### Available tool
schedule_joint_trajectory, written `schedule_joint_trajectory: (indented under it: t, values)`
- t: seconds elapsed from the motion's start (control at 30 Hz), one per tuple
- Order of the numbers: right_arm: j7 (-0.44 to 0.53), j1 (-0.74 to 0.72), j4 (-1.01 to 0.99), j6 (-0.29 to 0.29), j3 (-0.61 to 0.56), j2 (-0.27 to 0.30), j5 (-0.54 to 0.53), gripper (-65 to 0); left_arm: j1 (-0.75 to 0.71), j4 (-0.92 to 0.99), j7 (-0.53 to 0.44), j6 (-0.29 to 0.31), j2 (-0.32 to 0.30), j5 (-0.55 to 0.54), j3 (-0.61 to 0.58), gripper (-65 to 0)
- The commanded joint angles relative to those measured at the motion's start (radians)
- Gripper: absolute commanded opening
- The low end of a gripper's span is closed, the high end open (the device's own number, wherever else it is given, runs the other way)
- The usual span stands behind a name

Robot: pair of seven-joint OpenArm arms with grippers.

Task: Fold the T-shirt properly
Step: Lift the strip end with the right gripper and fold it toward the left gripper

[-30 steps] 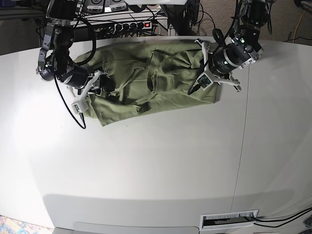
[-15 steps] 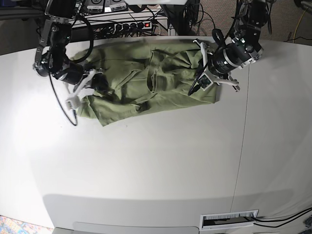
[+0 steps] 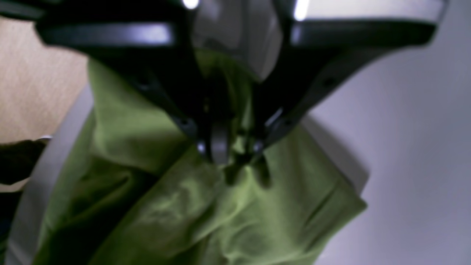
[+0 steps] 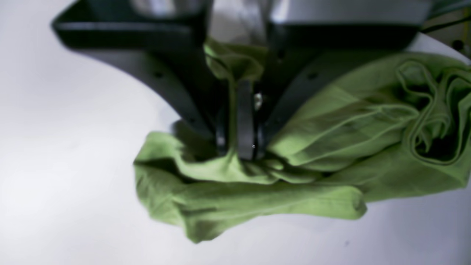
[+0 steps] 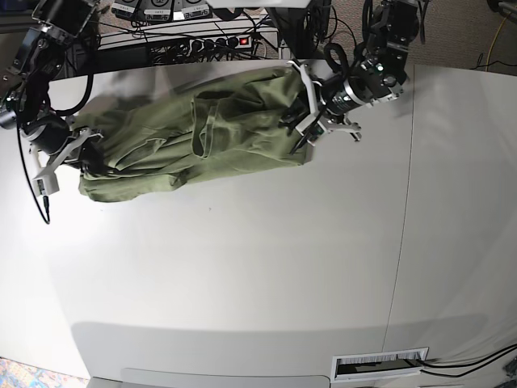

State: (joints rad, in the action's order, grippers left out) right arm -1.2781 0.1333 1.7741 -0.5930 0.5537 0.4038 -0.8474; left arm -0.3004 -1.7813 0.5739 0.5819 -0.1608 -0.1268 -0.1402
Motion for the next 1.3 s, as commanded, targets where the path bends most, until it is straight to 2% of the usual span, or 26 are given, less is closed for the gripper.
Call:
schedule_joint_trajectory:
  t: [0.0,0.07,0.17,0.23,0.33,0.53,0.73,1.0,1.17,1.27]
  values:
    - [0.034,-0.013,0.019,-0.001,0.011,0.031,-0.029,-65.0,0.002,-0.005,0.005,-0.003,0.003,0.025,-0.023,-54.7]
    - [0.033,-0.017,0.019,-0.001,0.011,0.034,-0.045,-65.0,0.002,-0.003,-0.023,-0.037,0.006,0.064,-0.080,-54.7]
    - [0.027,-0.017,0.019,-0.001,0.010,0.021,-0.084,-65.0,0.004,-0.003,-0.053,-0.120,0.005,0.134,-0.176,-54.7]
    - [0.014,-0.017,0.019,-0.004,0.010,0.000,-0.112,-65.0,0.005,-0.003,-0.075,-0.169,0.005,0.179,-0.226,-54.7]
    - [-0.013,-0.017,0.019,-0.038,0.009,-0.047,-0.181,-65.0,0.010,-0.003,-0.090,-0.223,0.006,0.211,-0.269,-54.7]
    - [-0.033,-0.017,0.019,-0.047,-0.057,-0.151,-0.227,-65.0,0.053,-0.003,-0.095,-0.229,0.011,0.209,-0.282,-54.7]
    - [-0.034,-0.018,0.019,-0.062,-0.228,-0.231,-0.225,-65.0,0.070,-0.003,-0.091,-0.272,0.011,0.209,-0.282,-54.7]
    - [-0.023,-0.032,0.019,-0.072,-0.418,-0.359,-0.207,-65.0,0.064,-0.003,-0.076,-0.271,0.011,0.210,-0.282,-54.7]
    - [-0.035,-0.033,0.019,-0.072,-0.536,-0.379,-0.202,-65.0,0.065,-0.003,-0.074,-0.271,0.011,0.222,-0.282,-54.7]
    - [-0.045,-0.033,0.019,-0.072,-0.587,-0.379,-0.202,-65.0,0.066,-0.002,-0.079,-0.272,0.011,0.278,-0.282,-54.7]
